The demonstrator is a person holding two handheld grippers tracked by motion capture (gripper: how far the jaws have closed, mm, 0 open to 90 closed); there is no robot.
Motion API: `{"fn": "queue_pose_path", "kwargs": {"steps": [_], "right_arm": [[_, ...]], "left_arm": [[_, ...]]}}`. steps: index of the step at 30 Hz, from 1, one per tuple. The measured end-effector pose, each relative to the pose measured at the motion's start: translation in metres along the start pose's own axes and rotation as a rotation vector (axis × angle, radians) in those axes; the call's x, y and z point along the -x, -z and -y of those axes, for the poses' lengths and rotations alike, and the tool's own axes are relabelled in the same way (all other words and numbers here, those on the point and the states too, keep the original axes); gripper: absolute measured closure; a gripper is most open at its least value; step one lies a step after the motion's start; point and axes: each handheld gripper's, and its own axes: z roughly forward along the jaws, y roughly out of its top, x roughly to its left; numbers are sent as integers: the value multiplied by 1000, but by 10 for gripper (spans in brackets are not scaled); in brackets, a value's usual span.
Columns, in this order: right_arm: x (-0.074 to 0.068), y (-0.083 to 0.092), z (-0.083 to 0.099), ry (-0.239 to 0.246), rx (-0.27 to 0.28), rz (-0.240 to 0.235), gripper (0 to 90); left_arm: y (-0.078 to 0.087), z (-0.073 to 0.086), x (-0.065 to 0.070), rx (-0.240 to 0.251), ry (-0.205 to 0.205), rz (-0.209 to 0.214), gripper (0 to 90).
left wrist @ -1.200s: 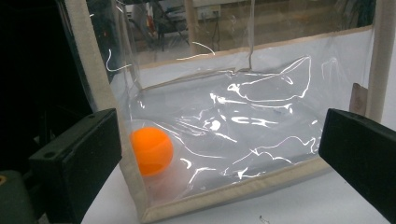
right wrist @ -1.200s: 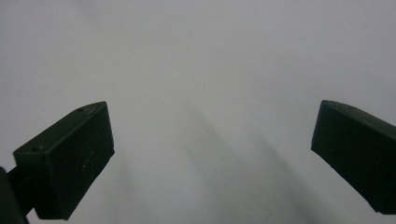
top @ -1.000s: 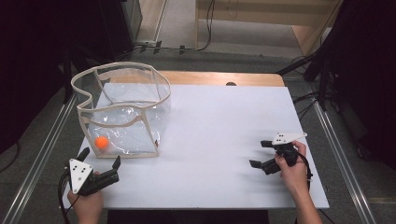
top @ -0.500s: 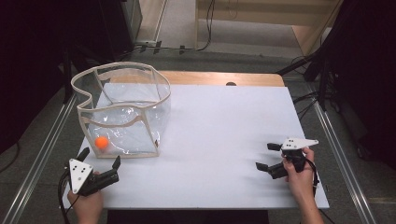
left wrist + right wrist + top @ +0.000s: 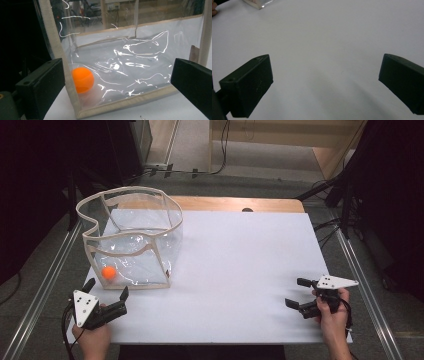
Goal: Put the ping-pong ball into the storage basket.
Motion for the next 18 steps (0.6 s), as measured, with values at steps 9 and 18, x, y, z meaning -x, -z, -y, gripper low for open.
{"fn": "queue_pose_path", "kwargs": {"steps": [9,18], "right_arm": [[3,9,7,-22,67,-6,0],[0,16,11,-18,113,37,0]], "left_arm": [[3,1,-1,17,-3,22,0],[3,1,0,18,-25,32,0]]}}
